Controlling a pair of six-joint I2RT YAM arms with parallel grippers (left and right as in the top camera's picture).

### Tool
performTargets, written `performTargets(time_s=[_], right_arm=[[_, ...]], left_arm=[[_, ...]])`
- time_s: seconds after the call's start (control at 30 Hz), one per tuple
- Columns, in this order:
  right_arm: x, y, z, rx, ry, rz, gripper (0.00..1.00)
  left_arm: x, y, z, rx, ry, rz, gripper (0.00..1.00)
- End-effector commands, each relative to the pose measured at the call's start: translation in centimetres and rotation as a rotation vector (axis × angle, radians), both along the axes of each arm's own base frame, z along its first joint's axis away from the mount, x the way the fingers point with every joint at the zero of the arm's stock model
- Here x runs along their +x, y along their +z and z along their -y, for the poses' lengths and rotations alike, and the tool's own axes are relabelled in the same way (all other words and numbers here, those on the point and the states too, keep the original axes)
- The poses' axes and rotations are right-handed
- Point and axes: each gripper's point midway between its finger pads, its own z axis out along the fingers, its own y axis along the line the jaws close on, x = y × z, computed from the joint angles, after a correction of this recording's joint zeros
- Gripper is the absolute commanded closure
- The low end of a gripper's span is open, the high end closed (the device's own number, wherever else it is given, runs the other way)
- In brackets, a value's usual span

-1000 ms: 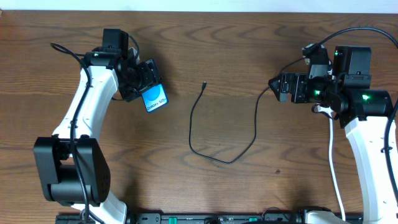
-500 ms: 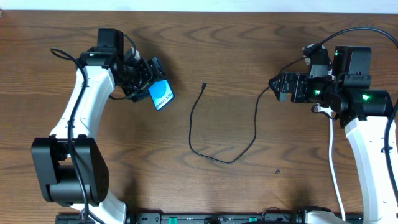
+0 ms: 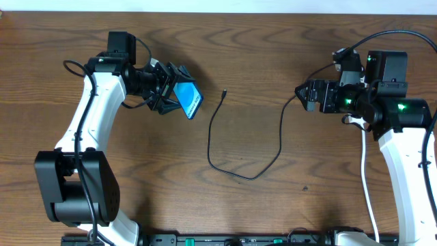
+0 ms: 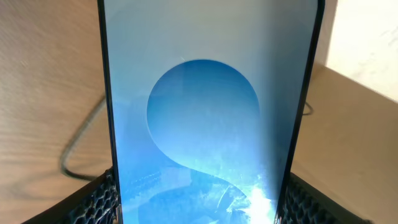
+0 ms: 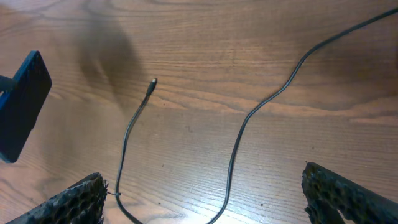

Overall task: Plug charger to phone and switch on socket
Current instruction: 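Lift the phone with left gripper and turn it upright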

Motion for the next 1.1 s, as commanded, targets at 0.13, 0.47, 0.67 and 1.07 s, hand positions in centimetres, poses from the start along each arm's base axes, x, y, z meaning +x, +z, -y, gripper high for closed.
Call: performTargets(time_s=[0.13, 0.47, 0.67, 1.07], right_arm=[[0.2, 0.5, -0.5, 0.014, 0.006, 0.004, 0.03], [0.2, 0.5, -0.5, 0.014, 0.006, 0.004, 0.03], [0.2, 0.5, -0.5, 0.014, 0.006, 0.004, 0.03], [0.2, 0.5, -0.5, 0.015, 0.006, 0.004, 0.02]], left_arm=[[-0.5, 4.5, 2.0, -0.223, 0.037, -0.086, 0.34], [-1.1, 6.3, 3.0, -0.357, 0.043, -0.184, 0.34], [-1.5, 7.2, 3.4, -0.420, 0.052, -0.248, 0.35], [-1.2, 6.8, 3.2, -0.397, 0.082, -0.262, 0.36]])
